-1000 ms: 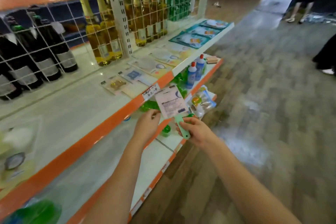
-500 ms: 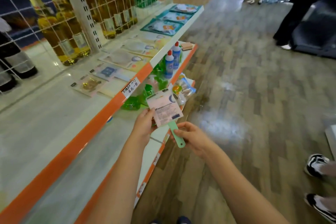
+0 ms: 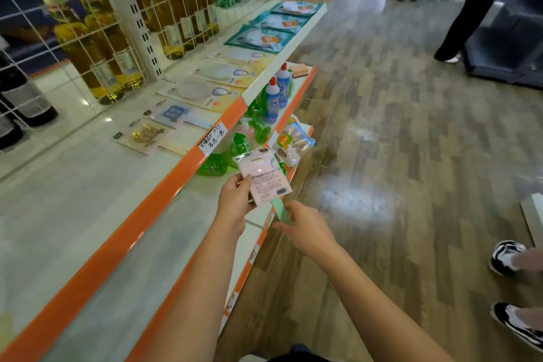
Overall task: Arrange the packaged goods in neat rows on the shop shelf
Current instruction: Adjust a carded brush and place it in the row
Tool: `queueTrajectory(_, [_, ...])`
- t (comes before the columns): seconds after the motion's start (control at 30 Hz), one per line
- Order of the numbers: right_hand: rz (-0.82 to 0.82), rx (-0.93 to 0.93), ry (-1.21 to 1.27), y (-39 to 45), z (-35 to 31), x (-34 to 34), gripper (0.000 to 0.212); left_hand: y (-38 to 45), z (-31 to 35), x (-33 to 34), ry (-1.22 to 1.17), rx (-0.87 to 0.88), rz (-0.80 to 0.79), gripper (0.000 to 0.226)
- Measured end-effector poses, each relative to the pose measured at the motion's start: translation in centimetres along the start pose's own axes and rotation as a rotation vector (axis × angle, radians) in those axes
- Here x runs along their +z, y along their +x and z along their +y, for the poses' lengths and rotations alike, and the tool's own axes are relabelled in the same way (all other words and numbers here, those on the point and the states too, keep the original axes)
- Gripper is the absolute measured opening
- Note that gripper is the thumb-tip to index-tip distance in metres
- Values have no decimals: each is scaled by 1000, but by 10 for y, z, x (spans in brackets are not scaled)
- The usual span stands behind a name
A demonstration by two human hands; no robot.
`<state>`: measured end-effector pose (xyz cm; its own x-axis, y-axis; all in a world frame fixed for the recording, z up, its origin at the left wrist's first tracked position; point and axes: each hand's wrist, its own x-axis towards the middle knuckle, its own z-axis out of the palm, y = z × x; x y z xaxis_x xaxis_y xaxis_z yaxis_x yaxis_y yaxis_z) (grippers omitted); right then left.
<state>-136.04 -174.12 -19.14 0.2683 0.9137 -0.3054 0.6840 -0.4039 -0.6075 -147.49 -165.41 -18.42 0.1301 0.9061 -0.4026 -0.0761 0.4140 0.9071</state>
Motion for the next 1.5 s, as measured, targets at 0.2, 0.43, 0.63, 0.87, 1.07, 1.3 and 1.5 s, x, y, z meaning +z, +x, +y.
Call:
queueTrajectory(0.2, [-52,9,140,1,-4,-6,38,-2,4,1,-45,10,-33,24])
queueTrajectory(0.43, [-291,-17,529,3,-6,-13,34,-2,4,2,-54,-60,-130,28])
queueTrajectory(0.63, [-460,-42,668,-2,-3,-23,28,0,-1,7,-159,-140,-171,29])
queueTrajectory(0.87, [-507,35,834,-3,15,-42,29,-1,-3,13,-158,-86,-159,17])
queueTrajectory(1.07, [-450,52,704,0,33,-58,13,-6,3,23,-122,-52,-135,16])
queueTrajectory(1.3, [-74,-58,-58,24,34,-103,30,-4,18,28,-106,-3,-56,13])
queueTrajectory(1.5, [114,-242,-190,50,13,-120,32,-4,32,33,-112,56,-16,16])
